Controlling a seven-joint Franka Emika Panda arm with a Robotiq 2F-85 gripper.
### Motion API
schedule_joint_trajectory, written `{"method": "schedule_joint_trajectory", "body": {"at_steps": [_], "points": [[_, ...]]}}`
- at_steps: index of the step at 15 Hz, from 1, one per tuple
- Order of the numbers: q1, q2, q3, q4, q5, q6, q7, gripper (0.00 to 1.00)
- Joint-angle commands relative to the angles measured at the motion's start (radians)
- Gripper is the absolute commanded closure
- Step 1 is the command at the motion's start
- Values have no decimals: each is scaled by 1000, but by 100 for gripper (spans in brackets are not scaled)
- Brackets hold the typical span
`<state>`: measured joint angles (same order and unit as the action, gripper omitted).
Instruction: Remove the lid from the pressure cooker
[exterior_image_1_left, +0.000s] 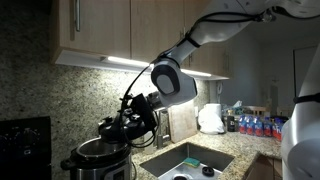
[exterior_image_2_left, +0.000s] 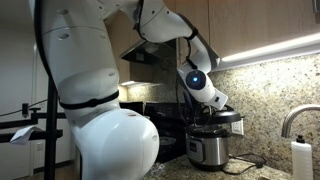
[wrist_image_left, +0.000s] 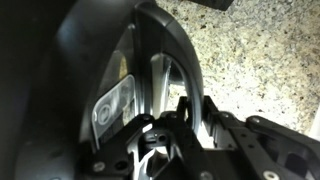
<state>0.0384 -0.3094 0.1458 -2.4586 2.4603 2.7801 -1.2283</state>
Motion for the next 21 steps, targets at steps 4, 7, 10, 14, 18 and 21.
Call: {"method": "schedule_joint_trajectory", "body": {"at_steps": [4,7,10,14,18,21], "points": [[-34,-173,15,-114,157,-15,-117,90],[-27,-250,12,-180,156,-19,-103,90],[-11,-312,12,-233,132,-7,-78,90],[-44,-400,80,-312,55,-29,31,90],[40,-433,57,-325,30,-9,46,90],[113,-446,15,-332,-23,-26,75,90]]}}
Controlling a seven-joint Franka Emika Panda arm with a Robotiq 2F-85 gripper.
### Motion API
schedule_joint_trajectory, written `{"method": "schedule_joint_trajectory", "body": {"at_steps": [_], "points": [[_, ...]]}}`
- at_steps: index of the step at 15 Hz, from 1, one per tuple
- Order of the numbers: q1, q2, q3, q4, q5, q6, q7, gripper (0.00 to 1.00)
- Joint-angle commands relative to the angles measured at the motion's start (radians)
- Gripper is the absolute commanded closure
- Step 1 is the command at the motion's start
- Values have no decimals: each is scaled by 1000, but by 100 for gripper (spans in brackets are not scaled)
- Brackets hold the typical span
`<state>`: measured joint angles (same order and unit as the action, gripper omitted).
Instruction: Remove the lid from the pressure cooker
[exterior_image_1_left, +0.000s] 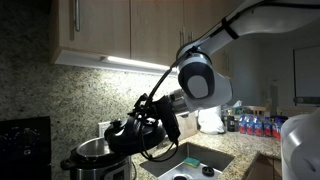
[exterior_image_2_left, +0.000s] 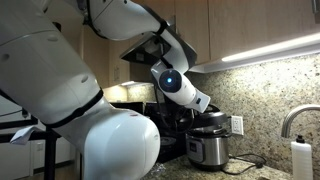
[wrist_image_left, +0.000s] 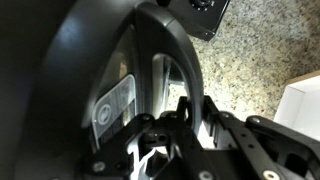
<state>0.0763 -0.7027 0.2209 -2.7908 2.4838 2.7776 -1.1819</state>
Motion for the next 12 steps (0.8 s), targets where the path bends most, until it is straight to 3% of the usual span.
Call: {"method": "schedule_joint_trajectory", "body": {"at_steps": [1,6,9,10,12], "points": [[108,-48,-87,1,-79,-27,41,90],[288,-6,-221,0,-327,-63,171,90],[362,36,-278,12,-502,-121,279,90],[228,53,-159,6,-582,-227,391,90],[191,77,-148,24,-689,-330,463,90]]}}
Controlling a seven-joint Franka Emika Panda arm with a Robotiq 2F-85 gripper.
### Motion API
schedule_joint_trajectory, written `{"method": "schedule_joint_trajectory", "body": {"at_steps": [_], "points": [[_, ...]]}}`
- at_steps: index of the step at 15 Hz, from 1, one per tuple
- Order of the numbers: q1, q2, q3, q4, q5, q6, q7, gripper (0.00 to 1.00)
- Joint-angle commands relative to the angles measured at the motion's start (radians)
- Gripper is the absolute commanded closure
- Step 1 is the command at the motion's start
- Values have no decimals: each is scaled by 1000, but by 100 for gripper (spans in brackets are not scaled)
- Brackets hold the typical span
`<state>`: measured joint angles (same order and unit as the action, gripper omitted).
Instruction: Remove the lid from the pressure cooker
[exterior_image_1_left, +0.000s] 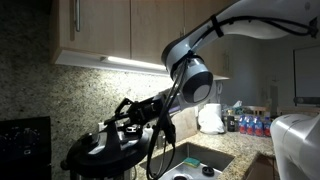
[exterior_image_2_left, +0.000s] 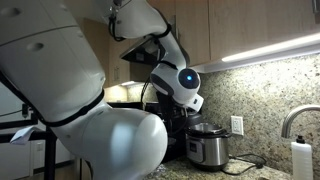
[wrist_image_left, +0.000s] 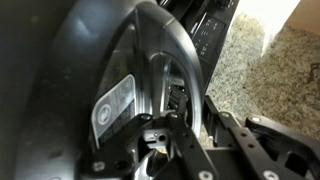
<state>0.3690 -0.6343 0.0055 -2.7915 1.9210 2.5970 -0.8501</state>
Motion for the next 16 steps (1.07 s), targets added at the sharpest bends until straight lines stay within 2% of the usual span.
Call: {"method": "schedule_joint_trajectory", "body": {"at_steps": [1,5,9,16], "points": [[-131,22,82,39,-162,-193,158,90],[-207,69,105,85,-277,-361,217,90],[-231,138,117,143,-339,-473,237,90],[-219,277,173,256,-377,-494,237,90]]}}
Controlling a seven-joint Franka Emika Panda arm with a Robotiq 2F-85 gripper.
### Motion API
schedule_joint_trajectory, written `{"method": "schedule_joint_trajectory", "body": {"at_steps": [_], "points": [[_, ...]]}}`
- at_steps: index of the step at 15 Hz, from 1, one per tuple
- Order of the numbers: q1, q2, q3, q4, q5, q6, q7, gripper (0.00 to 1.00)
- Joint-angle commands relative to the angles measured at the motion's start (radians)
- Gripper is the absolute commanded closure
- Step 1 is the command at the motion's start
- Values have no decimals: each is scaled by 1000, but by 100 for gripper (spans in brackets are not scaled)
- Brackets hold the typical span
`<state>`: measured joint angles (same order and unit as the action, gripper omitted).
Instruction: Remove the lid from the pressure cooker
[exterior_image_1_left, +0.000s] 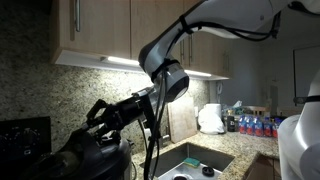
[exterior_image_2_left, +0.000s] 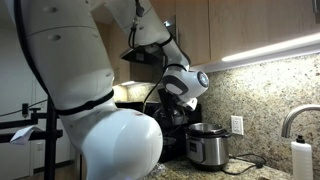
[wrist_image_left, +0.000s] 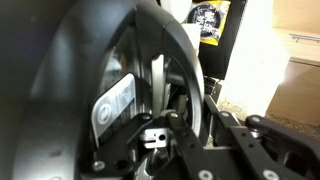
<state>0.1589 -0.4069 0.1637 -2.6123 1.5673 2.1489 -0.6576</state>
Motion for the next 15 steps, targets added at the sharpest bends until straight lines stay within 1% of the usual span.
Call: {"method": "schedule_joint_trajectory", "body": {"at_steps": [1,9,15], "points": [[-7,67,21,91,-28,-45,46,90],[17,234,57,208,-30,-47,45,90],[58,357,86,314,-24,-21,47,90]]}}
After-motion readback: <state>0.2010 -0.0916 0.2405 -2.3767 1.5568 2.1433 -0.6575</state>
